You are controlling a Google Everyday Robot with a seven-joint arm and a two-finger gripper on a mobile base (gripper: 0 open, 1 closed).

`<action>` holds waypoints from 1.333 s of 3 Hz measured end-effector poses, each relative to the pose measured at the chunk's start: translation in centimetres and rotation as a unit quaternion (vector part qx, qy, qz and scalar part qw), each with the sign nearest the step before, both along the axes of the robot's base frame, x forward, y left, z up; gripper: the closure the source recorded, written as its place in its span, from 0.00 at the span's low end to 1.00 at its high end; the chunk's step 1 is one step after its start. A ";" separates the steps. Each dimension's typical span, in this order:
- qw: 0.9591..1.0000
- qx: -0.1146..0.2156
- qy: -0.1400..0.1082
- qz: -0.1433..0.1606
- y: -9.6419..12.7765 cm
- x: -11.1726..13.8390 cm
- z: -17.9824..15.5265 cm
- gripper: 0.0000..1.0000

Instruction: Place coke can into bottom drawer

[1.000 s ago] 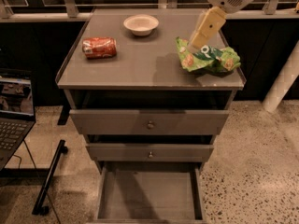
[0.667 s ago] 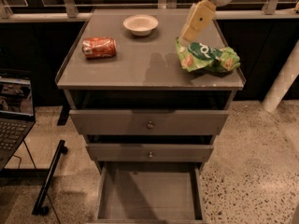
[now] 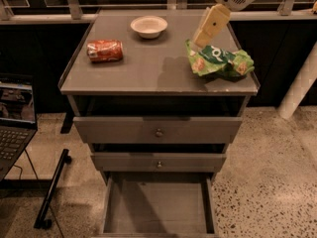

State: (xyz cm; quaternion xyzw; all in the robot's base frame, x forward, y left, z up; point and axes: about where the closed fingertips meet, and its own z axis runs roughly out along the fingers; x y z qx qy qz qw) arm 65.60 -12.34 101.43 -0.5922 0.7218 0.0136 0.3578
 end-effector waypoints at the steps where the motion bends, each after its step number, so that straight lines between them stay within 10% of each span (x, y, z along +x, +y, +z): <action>1: 1.000 0.022 -0.021 -0.006 -0.2 1.1 -0.4 0.00; 4: 0.996 0.074 -0.052 0.023 3.3 9.0 -2.3 0.00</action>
Offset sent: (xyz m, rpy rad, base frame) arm 0.0699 0.0136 -0.0070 0.1510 -0.1489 0.0272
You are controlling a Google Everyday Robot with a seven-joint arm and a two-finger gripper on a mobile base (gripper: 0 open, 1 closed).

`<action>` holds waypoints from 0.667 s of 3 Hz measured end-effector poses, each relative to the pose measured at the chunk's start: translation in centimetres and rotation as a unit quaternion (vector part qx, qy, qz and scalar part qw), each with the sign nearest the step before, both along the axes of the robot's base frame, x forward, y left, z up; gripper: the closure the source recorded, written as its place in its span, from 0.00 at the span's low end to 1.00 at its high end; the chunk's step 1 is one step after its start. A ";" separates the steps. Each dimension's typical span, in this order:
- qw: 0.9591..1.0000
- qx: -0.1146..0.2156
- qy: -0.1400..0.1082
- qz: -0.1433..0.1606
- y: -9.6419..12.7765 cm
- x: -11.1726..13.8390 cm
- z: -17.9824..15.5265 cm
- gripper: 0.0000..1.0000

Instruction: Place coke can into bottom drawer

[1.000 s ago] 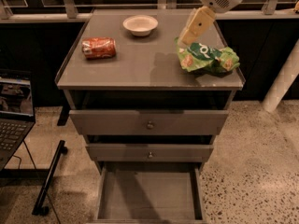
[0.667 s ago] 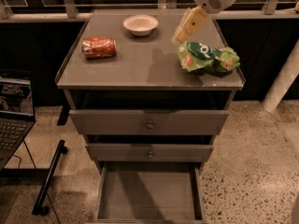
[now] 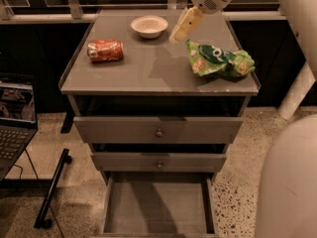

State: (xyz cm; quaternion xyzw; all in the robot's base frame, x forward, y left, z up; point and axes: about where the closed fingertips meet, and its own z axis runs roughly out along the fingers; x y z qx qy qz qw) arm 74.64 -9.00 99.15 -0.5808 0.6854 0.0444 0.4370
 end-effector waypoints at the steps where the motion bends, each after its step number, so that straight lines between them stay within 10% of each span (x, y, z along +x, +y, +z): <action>1: 1.000 0.003 0.019 0.017 2.8 3.7 -2.0 0.00; 2: 1.000 0.004 0.016 0.017 2.8 3.9 -1.8 0.00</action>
Offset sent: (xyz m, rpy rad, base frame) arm 0.0693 0.0357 -0.0183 -0.0026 0.0695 0.0534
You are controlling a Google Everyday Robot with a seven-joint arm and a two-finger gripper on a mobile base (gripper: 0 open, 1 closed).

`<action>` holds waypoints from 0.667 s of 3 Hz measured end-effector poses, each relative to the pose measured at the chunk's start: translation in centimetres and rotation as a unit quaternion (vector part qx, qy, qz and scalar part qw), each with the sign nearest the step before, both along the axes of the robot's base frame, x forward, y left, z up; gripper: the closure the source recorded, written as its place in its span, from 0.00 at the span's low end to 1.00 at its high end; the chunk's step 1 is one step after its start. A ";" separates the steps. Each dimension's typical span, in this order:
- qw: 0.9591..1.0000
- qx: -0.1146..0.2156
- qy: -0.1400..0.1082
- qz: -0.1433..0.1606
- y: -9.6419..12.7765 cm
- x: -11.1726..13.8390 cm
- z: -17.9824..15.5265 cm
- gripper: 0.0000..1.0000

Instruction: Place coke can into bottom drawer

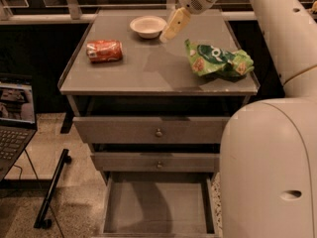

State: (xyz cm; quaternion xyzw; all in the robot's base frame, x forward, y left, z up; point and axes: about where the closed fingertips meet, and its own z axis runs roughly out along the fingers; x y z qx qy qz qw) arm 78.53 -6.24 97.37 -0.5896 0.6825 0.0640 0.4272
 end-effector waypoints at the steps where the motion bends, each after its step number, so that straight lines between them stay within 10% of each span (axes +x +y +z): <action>1: 1.000 0.010 0.006 -0.005 0.1 0.3 -0.8 0.00; 2: 0.999 0.030 0.016 0.025 2.7 1.1 -2.5 0.00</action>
Offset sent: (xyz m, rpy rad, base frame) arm 0.0321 0.0499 -0.0345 0.1183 0.0474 0.1197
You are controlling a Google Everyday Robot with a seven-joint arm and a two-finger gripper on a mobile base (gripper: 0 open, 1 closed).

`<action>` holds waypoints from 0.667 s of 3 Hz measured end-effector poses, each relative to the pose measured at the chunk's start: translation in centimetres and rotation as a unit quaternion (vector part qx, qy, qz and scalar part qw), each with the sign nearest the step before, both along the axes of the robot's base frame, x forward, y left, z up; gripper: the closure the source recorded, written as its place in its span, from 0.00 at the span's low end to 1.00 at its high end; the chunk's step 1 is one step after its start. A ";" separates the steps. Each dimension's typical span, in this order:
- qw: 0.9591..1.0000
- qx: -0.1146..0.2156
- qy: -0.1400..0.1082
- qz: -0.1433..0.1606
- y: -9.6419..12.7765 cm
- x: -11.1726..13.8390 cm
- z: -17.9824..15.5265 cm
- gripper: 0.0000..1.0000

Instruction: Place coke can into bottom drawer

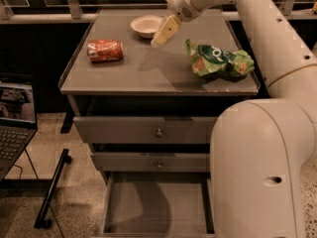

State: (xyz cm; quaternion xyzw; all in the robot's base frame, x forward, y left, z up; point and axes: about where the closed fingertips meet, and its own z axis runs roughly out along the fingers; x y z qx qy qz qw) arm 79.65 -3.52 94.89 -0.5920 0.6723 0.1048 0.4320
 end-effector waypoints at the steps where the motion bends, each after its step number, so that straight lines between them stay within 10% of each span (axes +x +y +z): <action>1: 0.999 0.017 0.015 0.041 3.4 0.6 -1.9 0.00; 2: 0.997 0.027 0.026 0.072 6.0 0.8 -3.0 0.00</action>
Offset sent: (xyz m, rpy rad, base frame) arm 0.0323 0.0808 -0.0257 0.0778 0.0741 0.2223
